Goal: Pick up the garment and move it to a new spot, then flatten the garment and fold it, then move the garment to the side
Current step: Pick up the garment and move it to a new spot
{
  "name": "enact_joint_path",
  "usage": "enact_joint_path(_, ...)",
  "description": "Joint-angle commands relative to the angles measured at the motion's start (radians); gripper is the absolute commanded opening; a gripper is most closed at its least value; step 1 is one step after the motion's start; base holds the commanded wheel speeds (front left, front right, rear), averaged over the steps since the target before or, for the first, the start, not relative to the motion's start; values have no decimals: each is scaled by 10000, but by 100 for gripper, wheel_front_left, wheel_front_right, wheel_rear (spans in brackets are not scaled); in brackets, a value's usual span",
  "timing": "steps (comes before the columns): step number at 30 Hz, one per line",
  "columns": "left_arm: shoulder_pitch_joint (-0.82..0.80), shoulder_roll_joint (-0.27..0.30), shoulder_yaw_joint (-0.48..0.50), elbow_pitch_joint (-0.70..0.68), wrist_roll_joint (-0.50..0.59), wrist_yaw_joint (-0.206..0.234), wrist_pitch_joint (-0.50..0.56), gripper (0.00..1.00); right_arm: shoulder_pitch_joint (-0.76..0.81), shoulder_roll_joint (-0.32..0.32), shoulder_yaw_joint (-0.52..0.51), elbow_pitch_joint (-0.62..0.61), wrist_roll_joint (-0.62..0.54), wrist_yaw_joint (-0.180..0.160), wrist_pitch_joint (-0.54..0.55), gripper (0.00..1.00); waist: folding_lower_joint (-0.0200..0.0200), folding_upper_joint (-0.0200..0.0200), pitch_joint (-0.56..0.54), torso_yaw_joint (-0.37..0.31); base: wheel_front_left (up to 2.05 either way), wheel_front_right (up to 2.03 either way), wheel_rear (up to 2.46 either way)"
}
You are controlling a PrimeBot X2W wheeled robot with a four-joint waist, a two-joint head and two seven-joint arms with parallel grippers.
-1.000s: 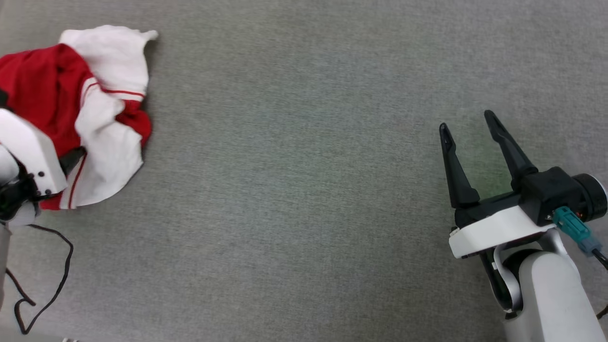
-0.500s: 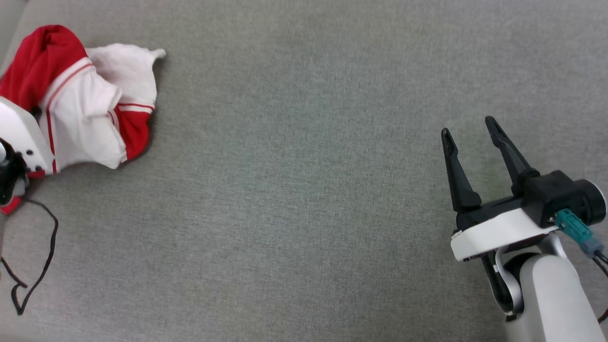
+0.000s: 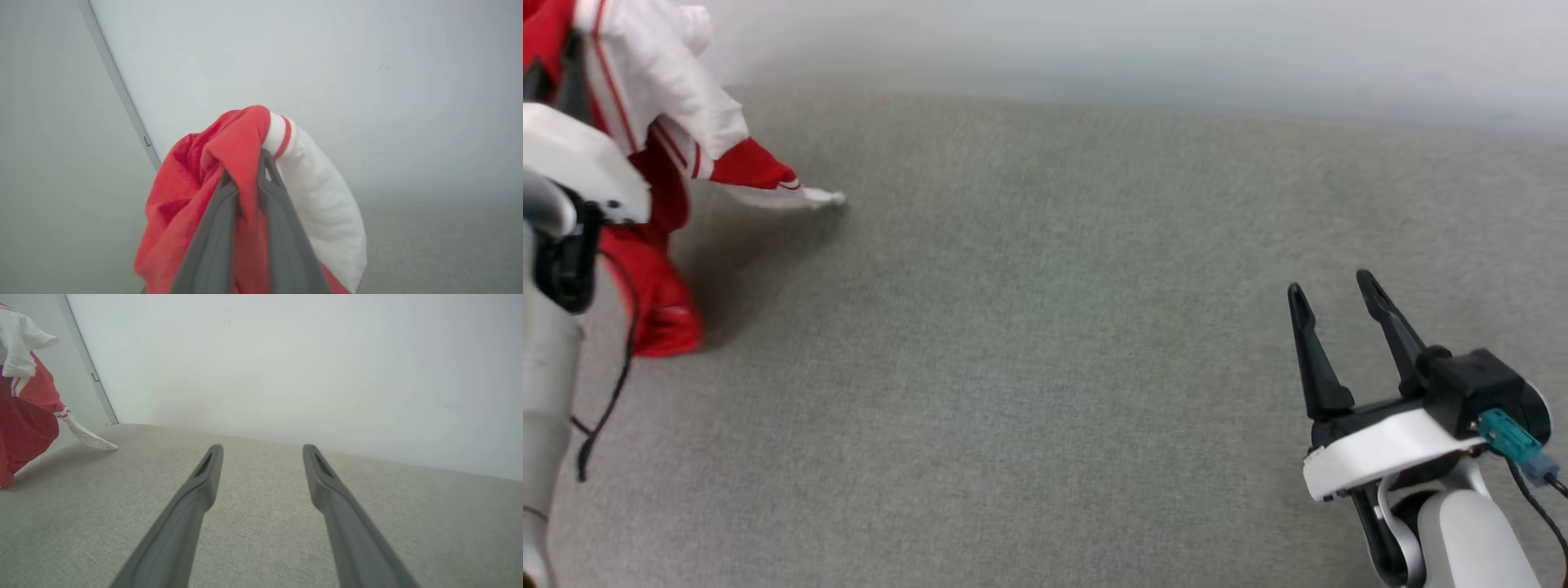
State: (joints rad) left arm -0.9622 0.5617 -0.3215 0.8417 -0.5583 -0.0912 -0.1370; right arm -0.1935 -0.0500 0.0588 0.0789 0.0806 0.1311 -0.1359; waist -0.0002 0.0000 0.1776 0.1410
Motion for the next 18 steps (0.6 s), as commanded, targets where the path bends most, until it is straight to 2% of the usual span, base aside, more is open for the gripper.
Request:
enact_joint_path(1, -97, -210, -190, -202, 174, 31, -305, 0, 240, -5, -97, 12, 67, -5, 14, 100, 2, 0, -663, -441, 0, 0, 0)
enact_joint_path(6, 26, -681, -450, -607, 269, 36, -562, 0, 580, -5, -265, -89, 113, -5, 109, 100, 2, 0, -1110, -866, 0, 0, 0)
enact_joint_path(18, 1641, -2773, -1360, -3034, -223, 119, -512, 0, 1244, -2, -664, -633, 159, -7, 483, 100, 2, 0, -1442, -2361, 0, 0, 0)
